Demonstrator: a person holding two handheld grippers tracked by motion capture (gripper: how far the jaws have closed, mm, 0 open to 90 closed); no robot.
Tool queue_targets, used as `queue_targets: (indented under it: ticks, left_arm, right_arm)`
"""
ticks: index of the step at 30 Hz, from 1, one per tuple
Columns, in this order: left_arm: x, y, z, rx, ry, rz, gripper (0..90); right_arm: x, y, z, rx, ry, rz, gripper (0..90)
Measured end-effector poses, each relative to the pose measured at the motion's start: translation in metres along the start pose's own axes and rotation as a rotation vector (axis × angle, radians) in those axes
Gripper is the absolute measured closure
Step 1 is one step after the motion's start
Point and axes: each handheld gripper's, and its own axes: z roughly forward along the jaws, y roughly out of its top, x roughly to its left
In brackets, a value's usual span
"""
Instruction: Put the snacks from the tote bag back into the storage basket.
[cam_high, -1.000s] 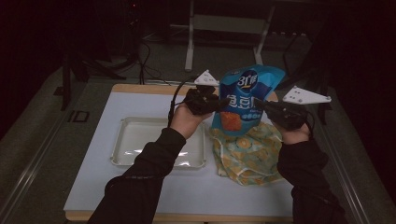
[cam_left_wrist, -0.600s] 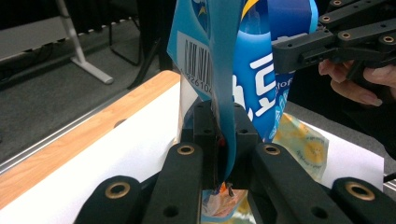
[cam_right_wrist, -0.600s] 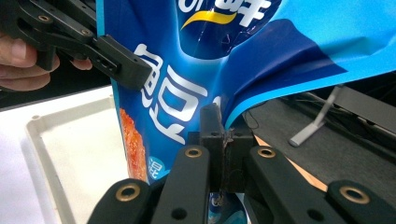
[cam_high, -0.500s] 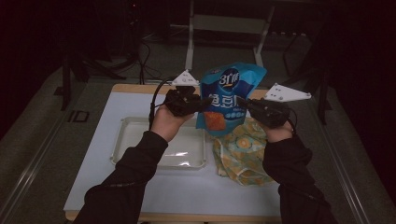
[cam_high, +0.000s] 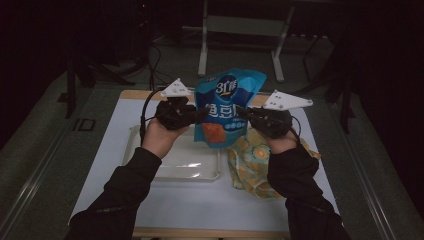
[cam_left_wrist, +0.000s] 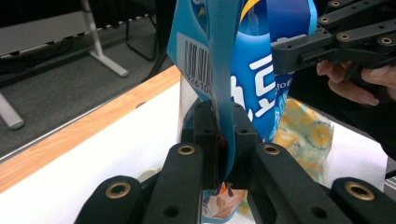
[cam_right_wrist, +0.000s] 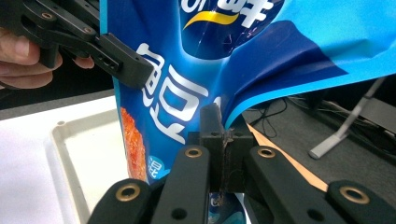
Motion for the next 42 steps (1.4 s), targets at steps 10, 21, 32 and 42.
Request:
queue_targets:
  ticks: [10,21,32,42]
  left_arm:
    - [0.007,-0.021,-0.02,0.005,0.029,-0.029,86.9]
    - [0.012,-0.043,-0.034,0.003,0.051,-0.059,87.0]
    - [0.011,-0.066,-0.039,0.011,0.072,-0.076,87.0]
    - [0.013,-0.088,-0.034,0.032,0.075,-0.098,87.0]
  right_arm:
    - [0.017,0.0,0.021,0.006,0.039,-0.015,89.4]
    - [0.033,-0.005,0.039,0.008,0.071,-0.019,89.4]
    - [0.045,-0.017,0.052,0.015,0.105,-0.021,89.4]
    - [0.051,-0.035,0.064,0.038,0.129,-0.011,89.4]
